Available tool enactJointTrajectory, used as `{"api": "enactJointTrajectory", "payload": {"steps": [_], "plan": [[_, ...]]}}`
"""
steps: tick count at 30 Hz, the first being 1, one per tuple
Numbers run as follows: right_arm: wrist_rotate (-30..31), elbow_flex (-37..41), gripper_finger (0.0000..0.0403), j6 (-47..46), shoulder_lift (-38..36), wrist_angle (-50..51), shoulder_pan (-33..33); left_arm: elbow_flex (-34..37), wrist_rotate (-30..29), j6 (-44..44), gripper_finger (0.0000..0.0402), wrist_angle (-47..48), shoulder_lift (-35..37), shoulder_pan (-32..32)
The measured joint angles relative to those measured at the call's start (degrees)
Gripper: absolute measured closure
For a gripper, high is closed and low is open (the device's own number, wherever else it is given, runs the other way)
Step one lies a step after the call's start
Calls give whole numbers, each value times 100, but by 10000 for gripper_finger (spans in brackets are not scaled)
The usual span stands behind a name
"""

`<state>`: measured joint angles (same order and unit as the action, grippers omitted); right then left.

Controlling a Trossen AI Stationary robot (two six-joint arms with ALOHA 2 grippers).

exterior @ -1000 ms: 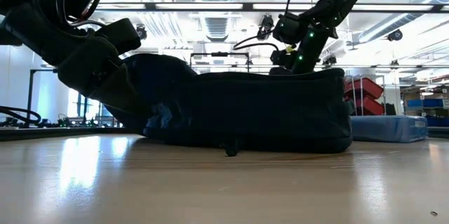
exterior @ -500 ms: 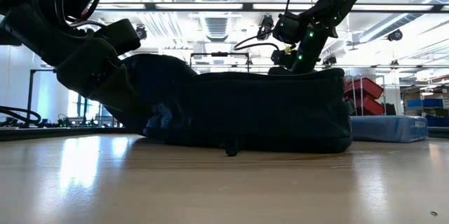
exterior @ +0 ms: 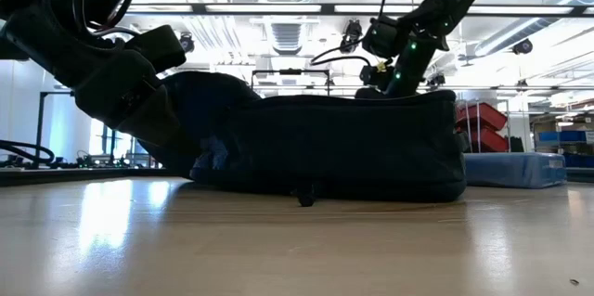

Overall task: Unpack backpack
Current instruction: Remove black the supply box from the dark blue backpack

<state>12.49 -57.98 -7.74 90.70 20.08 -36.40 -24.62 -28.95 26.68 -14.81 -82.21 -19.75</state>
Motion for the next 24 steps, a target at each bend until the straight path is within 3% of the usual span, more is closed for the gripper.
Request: {"api": "enactJointTrajectory", "payload": {"steps": [11,24], "plan": [[-7,46,246,-3,182,-36,0,1,6,2,322,0,0,0],[-77,66,170,137,99,33,0,2,107,85,322,50,0,0]]}}
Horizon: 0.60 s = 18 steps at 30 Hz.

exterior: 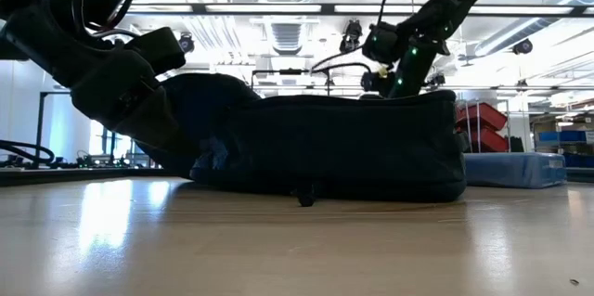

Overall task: Unpack backpack
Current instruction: Remove black the supply box from the dark blue backpack, then remove the blue zip bag from the dark blue backpack

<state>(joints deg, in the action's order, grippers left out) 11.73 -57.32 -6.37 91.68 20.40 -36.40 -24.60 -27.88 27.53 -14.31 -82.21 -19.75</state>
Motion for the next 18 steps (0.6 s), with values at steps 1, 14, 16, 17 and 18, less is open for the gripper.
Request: {"api": "enactJointTrajectory", "payload": {"steps": [1,14,16,17,18], "plan": [[-2,12,167,0,16,25,7,0,0,8,322,2,0,0],[22,-66,127,116,-26,-68,15,0,0,22,322,49,0,0],[24,-128,120,115,-29,-85,15,0,0,22,322,59,0,0],[22,-155,116,116,-38,-94,15,0,0,22,322,61,0,0],[22,-184,112,116,-43,-90,15,0,0,22,322,67,0,0]]}}
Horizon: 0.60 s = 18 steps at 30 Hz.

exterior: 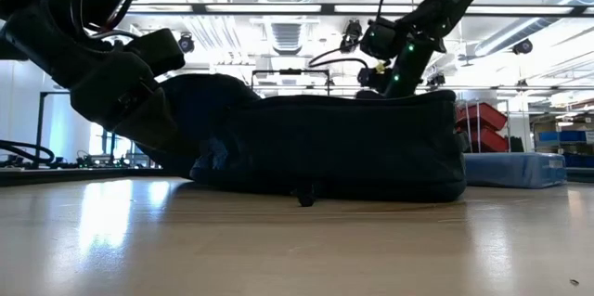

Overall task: Unpack backpack
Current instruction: Remove the blue zip bag from the dark blue backpack

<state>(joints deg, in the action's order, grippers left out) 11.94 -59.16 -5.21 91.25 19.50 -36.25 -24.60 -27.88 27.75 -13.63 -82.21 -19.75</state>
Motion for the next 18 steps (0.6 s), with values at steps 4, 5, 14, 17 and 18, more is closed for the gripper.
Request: {"api": "enactJointTrajectory", "payload": {"steps": [4,5,14,17,18], "plan": [[2,-141,100,38,-33,12,0,0,0,0,322,9,0,1],[2,-174,97,61,-58,23,0,0,0,0,322,9,0,0],[21,-313,97,230,-823,320,150,0,0,-9,322,2,5,0],[-30,-258,104,408,-1225,359,506,-15,-2,-76,322,-1,17,2],[-57,-240,106,522,-1323,417,686,-47,-4,-114,322,3,17,0]]}}
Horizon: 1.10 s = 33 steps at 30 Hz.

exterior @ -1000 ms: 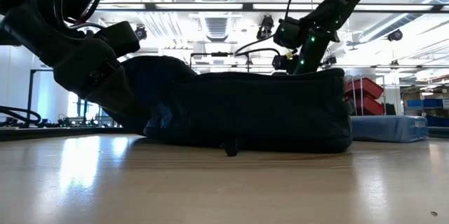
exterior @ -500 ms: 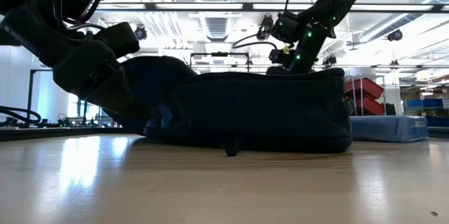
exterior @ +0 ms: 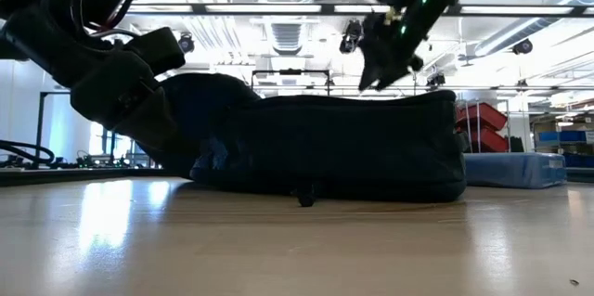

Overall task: Unpack backpack
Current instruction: Remove the blue zip bag from the dark blue backpack

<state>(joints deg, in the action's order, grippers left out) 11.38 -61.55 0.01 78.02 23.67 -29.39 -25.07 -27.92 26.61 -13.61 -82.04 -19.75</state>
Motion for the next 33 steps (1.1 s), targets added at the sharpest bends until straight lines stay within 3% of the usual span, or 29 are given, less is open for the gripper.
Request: {"api": "enactJointTrajectory", "payload": {"steps": [4,9,13,20,28,33], "plan": [[-133,121,114,299,-136,137,1004,-103,2,-106,322,9,27,0],[-135,267,114,413,205,92,2431,-230,2,-167,322,332,80,2],[37,272,100,765,582,-167,3034,-324,4,-156,322,575,133,-5],[-391,-254,69,1817,1203,440,3032,-594,688,226,322,1329,191,-316],[-415,-1951,71,3378,2593,2350,2674,-856,595,694,322,2056,475,-768],[-370,-2431,84,3910,3414,2803,2525,-699,221,995,322,2376,737,-1042]]}}
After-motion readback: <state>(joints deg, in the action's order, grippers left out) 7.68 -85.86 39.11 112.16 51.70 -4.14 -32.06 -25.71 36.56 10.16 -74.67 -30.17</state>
